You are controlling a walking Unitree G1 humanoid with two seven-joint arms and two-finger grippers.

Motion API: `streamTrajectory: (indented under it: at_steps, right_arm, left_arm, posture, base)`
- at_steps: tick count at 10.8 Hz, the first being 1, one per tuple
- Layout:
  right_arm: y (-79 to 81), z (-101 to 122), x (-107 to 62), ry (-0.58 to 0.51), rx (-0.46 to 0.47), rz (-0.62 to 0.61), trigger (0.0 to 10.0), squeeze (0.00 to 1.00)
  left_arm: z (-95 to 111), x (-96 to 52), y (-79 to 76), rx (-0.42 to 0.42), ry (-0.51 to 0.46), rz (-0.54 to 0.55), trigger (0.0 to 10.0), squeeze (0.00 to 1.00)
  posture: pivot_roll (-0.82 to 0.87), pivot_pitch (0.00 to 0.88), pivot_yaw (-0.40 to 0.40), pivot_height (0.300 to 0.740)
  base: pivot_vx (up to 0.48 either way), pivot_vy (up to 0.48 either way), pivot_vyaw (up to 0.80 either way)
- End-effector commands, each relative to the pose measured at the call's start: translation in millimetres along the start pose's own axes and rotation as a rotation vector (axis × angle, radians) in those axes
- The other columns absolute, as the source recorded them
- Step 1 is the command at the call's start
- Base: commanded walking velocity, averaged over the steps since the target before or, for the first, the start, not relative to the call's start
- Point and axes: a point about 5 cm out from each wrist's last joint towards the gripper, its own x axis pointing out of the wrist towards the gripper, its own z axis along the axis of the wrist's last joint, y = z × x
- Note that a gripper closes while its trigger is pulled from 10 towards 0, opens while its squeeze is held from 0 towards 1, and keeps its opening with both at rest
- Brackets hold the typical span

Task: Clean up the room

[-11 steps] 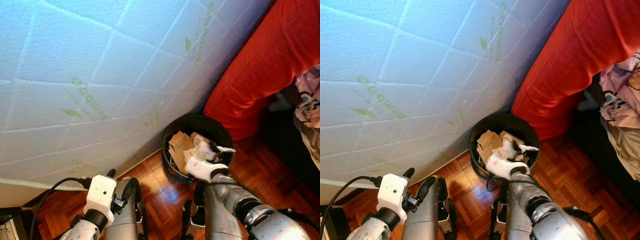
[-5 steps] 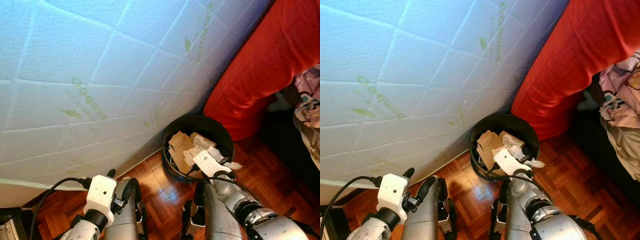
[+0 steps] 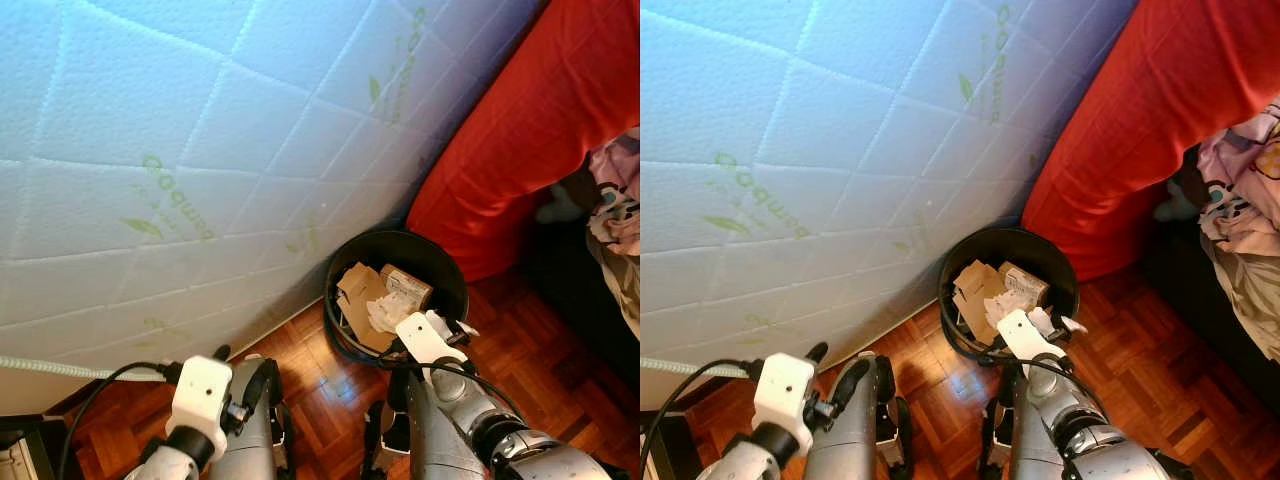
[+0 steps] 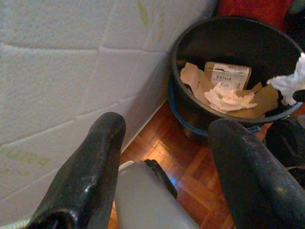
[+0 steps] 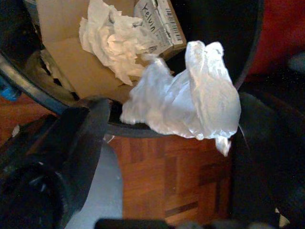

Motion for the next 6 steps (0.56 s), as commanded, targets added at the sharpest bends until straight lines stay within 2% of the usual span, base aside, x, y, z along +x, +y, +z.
streamTrajectory:
  at_steps: [1, 3, 4, 6]
  right_arm:
    - [11.6, -14, -4.2, 0.05, 0.031, 0.048, 10.0, 0.0]
    - [17.3, -10, -4.7, 0.033, 0.074, 0.116, 10.0, 0.0]
    - [26.2, -8, -6.4, 0.029, 0.062, 0.201, 10.0, 0.0]
    - [34.0, 7, -7.6, -0.057, 0.034, 0.297, 10.0, 0.0]
  left_arm:
    - [-3, -7.3, -0.2, 0.015, 0.025, 0.002, 10.0, 0.0]
    - [-3, -12.8, -0.7, 0.014, 0.032, 0.007, 10.0, 0.0]
    - [-2, -16.0, -1.4, 0.014, 0.037, 0.008, 10.0, 0.0]
    - [-2, -20.1, -3.4, 0.009, 0.046, 0.011, 10.0, 0.0]
  posture:
    - [0.3, 0.428, 0.008, 0.61]
    - [0.31, 0.442, 0.009, 0.61]
    - [0.32, 0.452, 0.009, 0.61]
    - [0.31, 0.47, 0.002, 0.61]
  base:
    - [0.0, 0.0, 0.0]
    - [0.0, 0.0, 0.0]
    - [0.0, 0.0, 0.0]
    - [0.0, 0.0, 0.0]
